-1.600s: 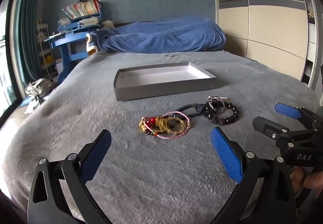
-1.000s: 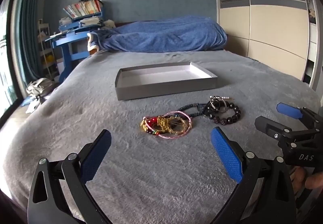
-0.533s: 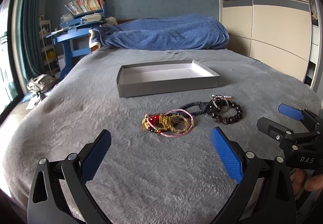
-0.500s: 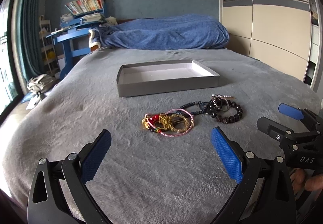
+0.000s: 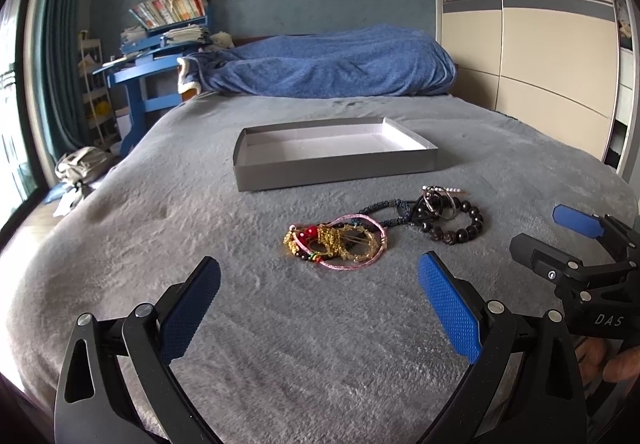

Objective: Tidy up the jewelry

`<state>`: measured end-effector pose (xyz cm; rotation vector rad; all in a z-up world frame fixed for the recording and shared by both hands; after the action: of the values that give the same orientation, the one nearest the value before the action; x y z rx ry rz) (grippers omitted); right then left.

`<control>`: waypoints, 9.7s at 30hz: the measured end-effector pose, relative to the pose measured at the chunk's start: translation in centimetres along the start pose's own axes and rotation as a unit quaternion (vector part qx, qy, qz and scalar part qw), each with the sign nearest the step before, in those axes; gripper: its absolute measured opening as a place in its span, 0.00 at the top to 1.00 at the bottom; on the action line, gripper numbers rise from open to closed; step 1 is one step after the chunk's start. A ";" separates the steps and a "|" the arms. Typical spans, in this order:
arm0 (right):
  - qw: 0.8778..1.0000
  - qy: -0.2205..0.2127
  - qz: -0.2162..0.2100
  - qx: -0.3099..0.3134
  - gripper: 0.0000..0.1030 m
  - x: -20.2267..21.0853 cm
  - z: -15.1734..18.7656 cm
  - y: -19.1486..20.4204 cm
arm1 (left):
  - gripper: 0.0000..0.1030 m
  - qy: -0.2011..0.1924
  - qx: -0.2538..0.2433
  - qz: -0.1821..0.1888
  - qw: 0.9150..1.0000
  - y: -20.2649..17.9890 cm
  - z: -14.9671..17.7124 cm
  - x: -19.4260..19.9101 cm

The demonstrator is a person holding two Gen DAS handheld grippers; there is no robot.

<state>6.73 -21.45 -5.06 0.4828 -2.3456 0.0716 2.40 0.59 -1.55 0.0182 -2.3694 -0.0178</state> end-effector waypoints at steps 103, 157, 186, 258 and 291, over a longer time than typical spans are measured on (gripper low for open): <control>0.994 0.112 -0.008 -0.015 0.05 -6.7 -6.7 -2.4 | 0.99 0.046 -0.023 0.100 0.994 2.4 -8.6 -4.0; 0.994 0.085 -0.058 -0.036 0.57 -12.7 -19.5 -2.7 | 0.99 0.005 -0.015 0.110 0.994 5.6 -21.6 -7.9; 0.983 0.176 -0.029 -0.053 0.51 -22.5 -19.3 -3.5 | 0.77 0.156 0.088 0.128 0.975 10.7 -18.3 -17.6; 0.980 0.195 -0.009 0.029 0.92 -15.0 -9.9 -6.8 | 0.56 0.180 -0.108 0.143 0.967 2.9 -6.2 -10.2; 0.983 0.179 -0.023 0.038 0.93 -15.9 -10.5 -6.3 | 0.53 0.167 -0.199 0.152 0.954 -2.0 -5.4 -10.1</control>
<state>26.42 -20.25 -8.61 0.5146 -1.9832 0.2099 13.38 -1.24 -4.75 -0.5000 -1.9695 -0.3182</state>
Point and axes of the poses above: each gripper's, at about its wrist camera, not at the fingertips, and x roughly against the way its jaws point, y to its left, z to its underside, the point moved 2 cm from there along -x, roughly the way its jaws point, and after that the axes turned 14 degrees about y, right-handed, at the moved point
